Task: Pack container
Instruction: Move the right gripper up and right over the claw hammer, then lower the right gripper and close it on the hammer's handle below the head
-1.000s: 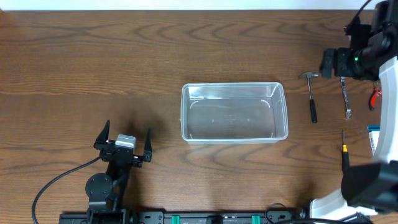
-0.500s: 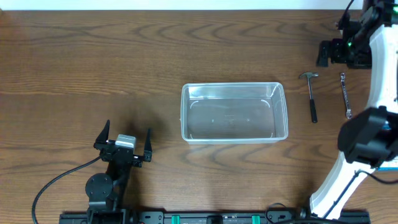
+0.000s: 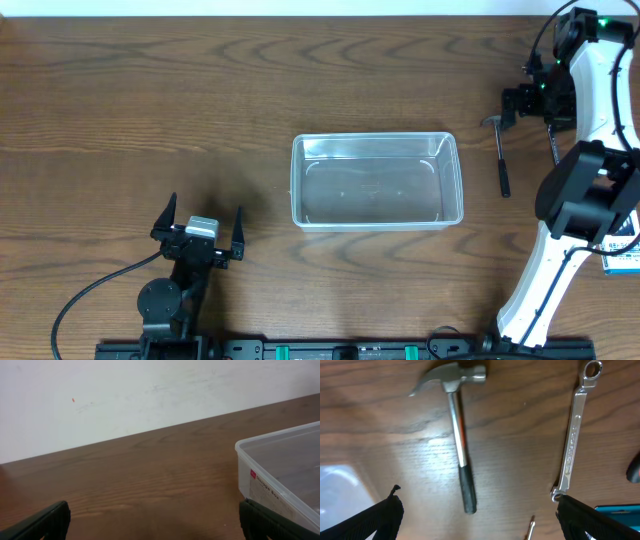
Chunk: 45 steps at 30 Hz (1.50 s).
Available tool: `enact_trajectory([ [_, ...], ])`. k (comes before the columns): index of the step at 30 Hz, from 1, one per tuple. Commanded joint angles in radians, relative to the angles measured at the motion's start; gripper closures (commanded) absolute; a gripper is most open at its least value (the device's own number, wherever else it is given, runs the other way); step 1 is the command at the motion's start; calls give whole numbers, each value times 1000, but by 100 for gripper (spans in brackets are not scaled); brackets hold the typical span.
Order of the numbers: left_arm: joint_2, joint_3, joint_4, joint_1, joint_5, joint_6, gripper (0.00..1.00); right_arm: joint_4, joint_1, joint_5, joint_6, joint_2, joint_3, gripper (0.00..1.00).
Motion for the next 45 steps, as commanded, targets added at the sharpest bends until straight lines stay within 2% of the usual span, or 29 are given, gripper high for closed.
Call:
enact_trajectory([
  [1, -6, -19, -33, 3, 3, -5, 2, 16, 12, 84, 16, 16, 19, 1],
  [13, -6, -19, -33, 3, 3, -5, 2, 88, 83, 51, -42, 23, -15, 1],
  [20, -6, -19, -33, 3, 3, -5, 2, 131, 74, -3, -42, 23, -77, 1],
  [34, -6, -19, -33, 3, 3, -5, 2, 244, 64, 5, -29, 23, -243, 1],
  [45, -6, -19, -33, 3, 3, -5, 2, 302, 60, 4, -4, 23, -264, 1],
])
